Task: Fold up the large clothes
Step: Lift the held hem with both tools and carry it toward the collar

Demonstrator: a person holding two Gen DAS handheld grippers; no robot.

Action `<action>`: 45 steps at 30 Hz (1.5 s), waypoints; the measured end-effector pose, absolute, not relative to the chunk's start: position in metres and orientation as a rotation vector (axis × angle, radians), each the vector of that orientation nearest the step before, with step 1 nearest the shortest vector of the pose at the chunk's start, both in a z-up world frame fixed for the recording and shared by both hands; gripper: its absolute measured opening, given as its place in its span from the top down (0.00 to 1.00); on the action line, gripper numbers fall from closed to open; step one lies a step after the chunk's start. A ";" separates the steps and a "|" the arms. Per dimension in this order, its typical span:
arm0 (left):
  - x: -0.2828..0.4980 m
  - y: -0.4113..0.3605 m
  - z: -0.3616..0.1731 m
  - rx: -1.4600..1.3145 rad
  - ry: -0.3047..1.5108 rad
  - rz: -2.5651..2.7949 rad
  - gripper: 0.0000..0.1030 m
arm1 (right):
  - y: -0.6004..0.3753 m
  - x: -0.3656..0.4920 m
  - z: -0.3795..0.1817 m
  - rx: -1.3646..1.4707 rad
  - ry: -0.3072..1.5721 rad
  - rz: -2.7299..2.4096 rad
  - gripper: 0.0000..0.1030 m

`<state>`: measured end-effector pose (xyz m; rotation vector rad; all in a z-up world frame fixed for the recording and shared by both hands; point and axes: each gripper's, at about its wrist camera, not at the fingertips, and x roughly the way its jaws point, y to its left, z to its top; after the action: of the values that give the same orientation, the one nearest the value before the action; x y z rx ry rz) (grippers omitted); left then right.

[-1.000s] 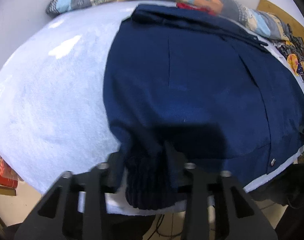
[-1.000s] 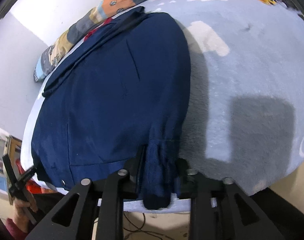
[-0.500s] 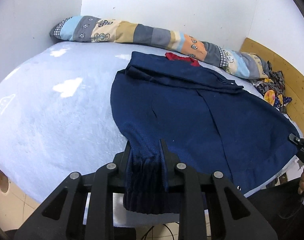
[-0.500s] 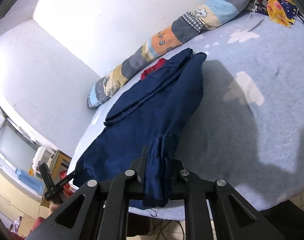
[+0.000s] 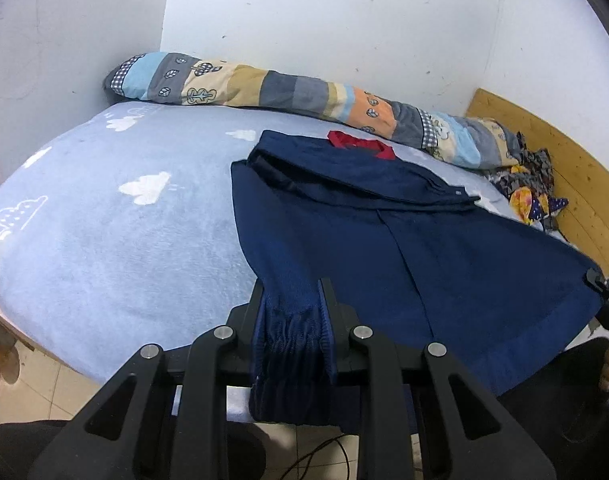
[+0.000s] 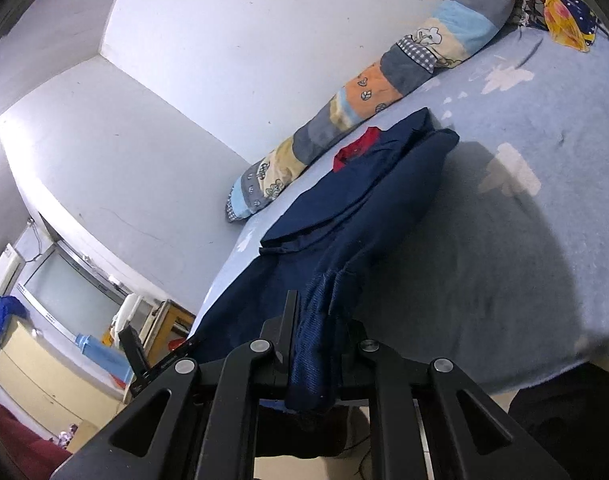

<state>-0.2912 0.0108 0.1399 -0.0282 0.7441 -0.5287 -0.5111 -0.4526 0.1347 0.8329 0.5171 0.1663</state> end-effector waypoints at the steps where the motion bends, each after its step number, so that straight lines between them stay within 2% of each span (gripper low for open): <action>1: -0.287 0.013 0.140 -0.045 0.755 -0.529 0.80 | -0.453 -0.513 0.136 0.837 0.517 0.166 0.88; 10: -0.261 0.013 0.155 -0.076 0.763 -0.513 0.80 | -0.466 -0.496 0.158 0.853 0.472 0.196 0.88; 16: -0.245 0.012 0.118 -0.141 1.021 -0.533 0.79 | -0.468 -0.490 0.159 0.829 0.499 0.182 0.88; 21: -0.245 0.020 0.071 -0.152 1.182 -0.386 0.63 | -0.467 -0.493 0.149 0.851 0.511 0.180 0.88; 22: -0.246 0.020 0.067 -0.155 1.204 -0.366 0.53 | -0.467 -0.493 0.148 0.854 0.513 0.178 0.88; 25: -0.251 0.017 0.060 -0.135 1.234 -0.345 0.51 | -0.468 -0.494 0.147 0.854 0.516 0.175 0.88; 28: -0.256 0.014 0.053 -0.106 1.273 -0.336 0.34 | -0.469 -0.494 0.147 0.856 0.515 0.177 0.88; 33: -0.269 0.010 0.037 -0.121 1.336 -0.333 0.35 | -0.468 -0.494 0.147 0.859 0.512 0.183 0.88; 34: -0.273 0.007 0.038 -0.095 1.317 -0.338 0.44 | -0.469 -0.494 0.146 0.861 0.511 0.185 0.88; 35: -0.276 0.003 0.039 -0.067 1.305 -0.338 0.64 | -0.469 -0.495 0.146 0.862 0.511 0.185 0.88; 36: -0.278 0.000 0.040 -0.058 1.297 -0.345 0.69 | -0.468 -0.495 0.145 0.864 0.512 0.184 0.88; 38: -0.282 -0.005 0.044 -0.032 1.258 -0.344 0.74 | -0.468 -0.495 0.143 0.867 0.514 0.185 0.88; 45: -0.302 -0.022 0.078 0.082 1.050 -0.335 0.78 | -0.467 -0.497 0.143 0.870 0.516 0.175 0.88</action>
<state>-0.3021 -0.0217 0.0775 0.0820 1.0498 -0.3346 -0.4971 -0.4667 0.1429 0.8698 0.5161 0.1748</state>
